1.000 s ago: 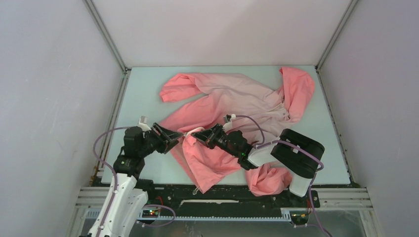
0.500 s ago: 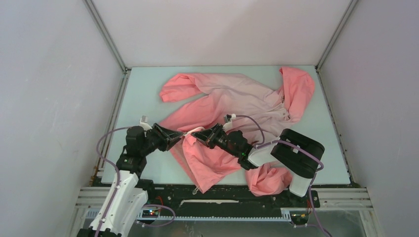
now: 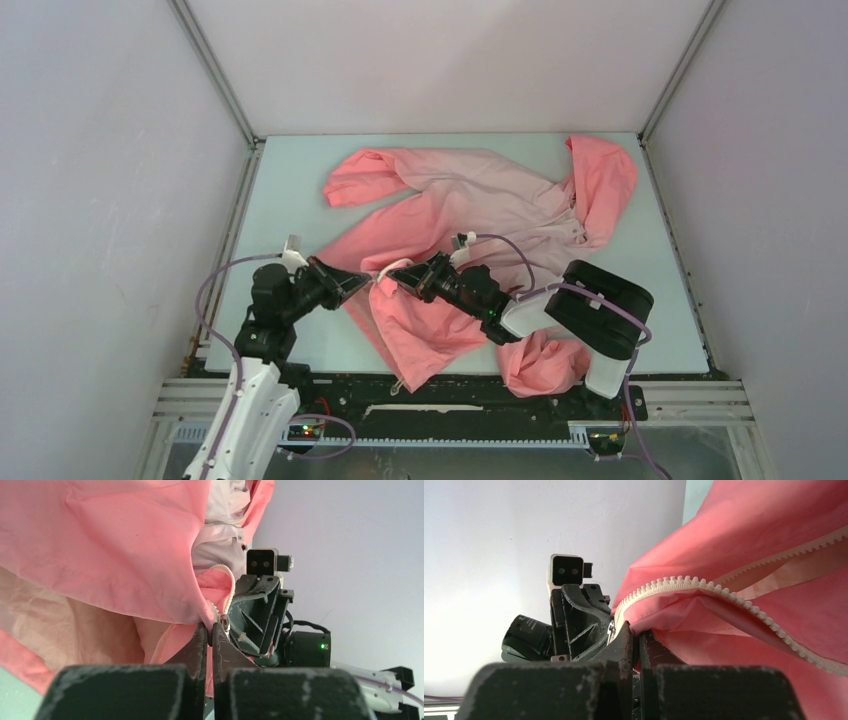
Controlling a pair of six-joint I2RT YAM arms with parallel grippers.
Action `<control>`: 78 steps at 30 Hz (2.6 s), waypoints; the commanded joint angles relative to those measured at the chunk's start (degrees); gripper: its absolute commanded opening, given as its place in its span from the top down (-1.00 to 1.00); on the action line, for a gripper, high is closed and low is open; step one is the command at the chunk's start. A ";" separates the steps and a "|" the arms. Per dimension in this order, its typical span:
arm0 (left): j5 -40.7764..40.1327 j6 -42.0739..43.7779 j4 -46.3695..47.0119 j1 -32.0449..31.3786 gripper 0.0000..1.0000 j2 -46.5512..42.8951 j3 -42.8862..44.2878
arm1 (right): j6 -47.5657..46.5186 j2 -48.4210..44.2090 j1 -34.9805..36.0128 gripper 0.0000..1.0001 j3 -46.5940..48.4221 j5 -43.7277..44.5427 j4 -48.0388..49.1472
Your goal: Zip up the jacket
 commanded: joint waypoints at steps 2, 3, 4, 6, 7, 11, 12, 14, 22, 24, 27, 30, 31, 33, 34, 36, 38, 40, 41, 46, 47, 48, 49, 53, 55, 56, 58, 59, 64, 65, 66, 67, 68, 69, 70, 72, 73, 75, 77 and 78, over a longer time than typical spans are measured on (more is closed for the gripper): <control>3.35 4.30 1.31 0.45 1.00 -5.32 -2.93 | -0.32 0.96 -0.93 1.00 0.12 5.44 2.03; 3.74 4.89 1.09 0.46 1.00 -6.16 -3.05 | 0.00 1.57 -1.16 1.00 -0.02 5.69 2.75; 3.72 6.01 0.10 0.46 1.00 -6.78 -2.87 | 0.39 2.41 -1.35 1.00 -0.16 6.01 3.67; 3.34 8.55 -2.73 0.49 1.00 -7.42 -2.20 | 0.47 2.93 -1.59 1.00 -0.18 6.08 5.29; 3.26 9.62 -3.65 0.41 1.00 -7.53 -1.93 | 0.15 2.73 -1.54 1.00 -0.11 6.13 5.57; 1.90 11.44 -4.61 0.44 1.00 -8.68 -1.84 | -2.31 1.13 -0.74 1.00 -0.36 6.50 4.02; 1.37 11.64 -4.56 0.41 1.00 -8.94 -1.77 | -2.57 0.94 -0.56 1.00 -0.54 6.56 3.95; 0.89 11.87 -3.73 0.42 1.00 -9.03 -1.83 | -3.14 1.12 -0.54 1.00 -0.61 6.02 4.54; 1.60 9.85 1.12 0.46 1.00 -8.52 -3.86 | -6.02 2.57 0.40 0.91 -0.66 4.02 7.68; 1.06 11.19 -0.15 0.46 1.00 -8.23 -3.31 | -7.88 1.28 0.71 0.55 -0.74 3.40 4.78; -3.45 14.39 -8.29 0.41 1.00 -6.18 0.08 | -13.92 -2.32 1.39 -0.04 -1.21 2.28 -2.48; -5.69 19.32 -15.55 0.40 1.00 -0.62 4.53 | -22.20 -7.00 1.55 -0.37 -2.08 0.42 -11.93; -5.86 19.92 -17.00 0.36 1.00 1.33 5.46 | -25.21 -8.44 1.63 -0.45 -2.26 -0.69 -15.02; -4.87 20.42 -18.05 0.35 1.00 4.08 6.31 | -31.21 -11.74 1.74 -0.49 -2.29 -3.59 -21.50; -4.89 20.71 -18.69 0.40 1.00 4.99 6.78 | -34.75 -13.51 2.17 -0.50 -2.29 -4.20 -24.60; -4.94 21.07 -20.53 0.33 1.00 5.75 7.64 | -44.91 -17.40 3.86 -0.49 -2.35 -4.83 -29.03; -5.51 21.44 -22.58 0.31 1.00 5.42 8.75 | -59.94 -21.85 7.69 -0.53 -2.38 -1.23 -32.50; -6.03 22.07 -24.78 0.31 1.00 4.73 10.01 | -79.26 -24.90 13.41 -0.53 -2.64 4.41 -32.83; -6.08 22.39 -25.58 0.19 1.00 4.38 10.57 | -91.11 -25.25 14.98 -0.53 -3.61 4.79 -30.19; -5.44 23.37 -27.72 0.16 1.00 3.94 11.82 | -121.72 -16.68 15.08 -0.46 -10.20 -3.58 -0.95; -4.89 23.37 -27.91 0.17 1.00 4.12 11.79 | -124.44 -13.47 14.48 -0.39 -10.06 -5.69 4.20; -4.23 23.41 -27.99 0.22 1.00 4.48 11.78 | -126.51 -10.44 14.10 -0.28 -9.71 -7.93 8.59; -3.54 23.49 -28.06 0.23 1.00 4.83 11.78 | -127.52 -7.21 13.71 -0.21 -9.15 -9.59 13.85; -2.13 24.78 -29.77 0.23 1.00 6.32 12.54 | -131.02 2.34 14.32 -0.20 -4.00 -8.76 20.77; -2.09 25.00 -29.98 0.22 0.99 6.39 12.70 | -131.19 4.43 14.95 -0.18 -1.37 -8.13 20.77; -2.14 25.15 -30.08 0.23 1.00 6.39 12.81 | -131.62 4.98 15.29 -0.17 -0.73 -7.80 20.85; -2.18 25.21 -30.04 0.20 1.00 6.48 12.80 | -131.88 6.01 16.02 -0.17 0.69 -7.14 20.74; -2.10 25.14 -29.91 0.18 1.00 6.63 12.69 | -132.04 6.40 16.17 -0.18 1.16 -7.41 20.80; -1.57 25.10 -29.60 0.22 1.00 7.11 12.49 | -130.48 8.46 16.45 -0.17 3.32 -6.54 20.79; -1.56 25.06 -29.57 0.18 1.00 7.05 12.49 | -130.45 8.45 16.48 -0.15 3.15 -6.61 20.74; -1.56 24.93 -29.36 0.22 1.00 6.97 12.34 | -130.53 8.26 16.57 -0.14 2.79 -6.99 20.80; -1.56 24.87 -29.27 0.20 1.00 7.00 12.25 | -130.53 7.98 16.72 -0.14 2.26 -7.58 20.80; -1.51 24.79 -29.16 0.22 1.00 7.05 12.15 | -130.40 7.93 16.81 -0.14 1.86 -7.89 20.71; -1.39 24.70 -29.06 0.23 1.00 7.16 12.07 | -130.06 8.08 16.95 -0.14 1.77 -7.79 20.72; -1.31 24.76 -28.98 0.23 1.00 7.30 12.12 | -129.83 8.33 17.01 -0.14 1.68 -7.81 20.72; -1.34 24.90 -29.18 0.19 1.00 7.59 12.30 | -129.62 8.97 17.20 -0.15 1.67 -7.56 20.69; -1.41 25.02 -29.29 0.22 1.00 7.59 12.43 | -129.47 9.19 17.21 -0.14 1.67 -7.39 20.69; -1.37 25.04 -29.40 0.22 1.00 7.39 12.33 | -128.93 9.32 17.20 -0.05 1.48 -7.31 20.72; -1.41 24.88 -29.25 0.22 1.00 7.27 12.31 | -128.18 9.30 17.21 0.00 1.05 -7.73 20.66; -1.46 24.91 -29.36 0.18 1.00 7.27 12.31 | -127.82 9.46 17.20 0.00 0.91 -7.75 20.65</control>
